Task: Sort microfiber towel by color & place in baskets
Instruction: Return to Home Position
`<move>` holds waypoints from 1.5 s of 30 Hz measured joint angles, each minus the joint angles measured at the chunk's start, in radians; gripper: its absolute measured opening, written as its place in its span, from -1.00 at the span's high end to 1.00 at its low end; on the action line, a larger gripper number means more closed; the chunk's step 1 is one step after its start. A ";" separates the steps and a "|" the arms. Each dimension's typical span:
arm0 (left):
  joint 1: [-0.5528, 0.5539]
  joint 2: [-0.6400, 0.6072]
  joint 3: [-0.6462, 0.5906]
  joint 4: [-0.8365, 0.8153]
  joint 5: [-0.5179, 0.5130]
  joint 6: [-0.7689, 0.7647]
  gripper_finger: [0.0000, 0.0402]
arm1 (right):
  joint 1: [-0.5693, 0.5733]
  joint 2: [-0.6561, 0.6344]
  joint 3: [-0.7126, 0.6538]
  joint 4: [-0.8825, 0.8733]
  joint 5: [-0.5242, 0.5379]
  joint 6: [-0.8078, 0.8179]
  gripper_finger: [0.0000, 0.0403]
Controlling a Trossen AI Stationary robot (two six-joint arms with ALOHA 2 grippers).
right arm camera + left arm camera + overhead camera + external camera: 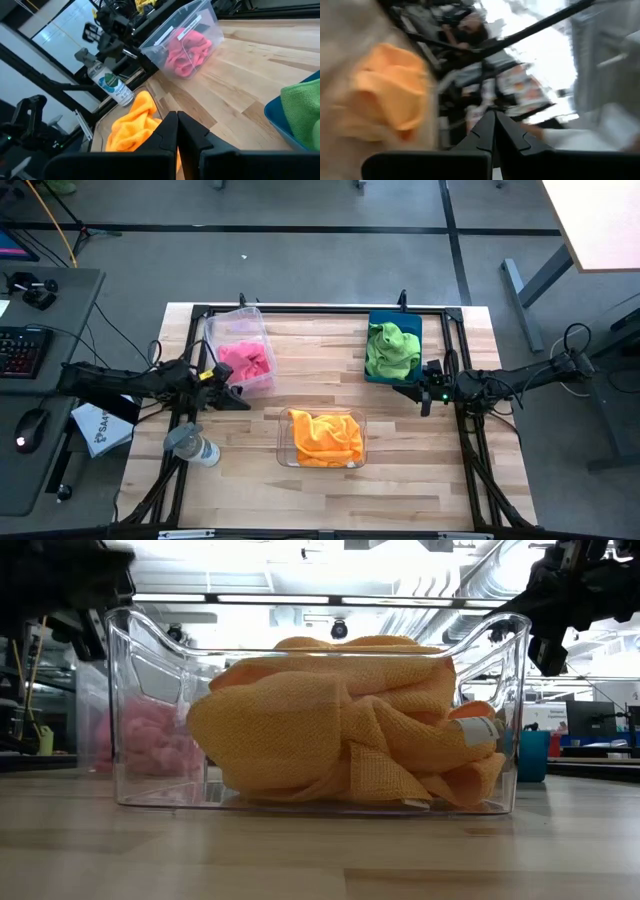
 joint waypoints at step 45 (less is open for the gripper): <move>0.030 -0.082 -0.064 -0.160 -0.445 0.926 1.00 | -0.002 0.000 0.000 0.045 -0.088 0.029 1.00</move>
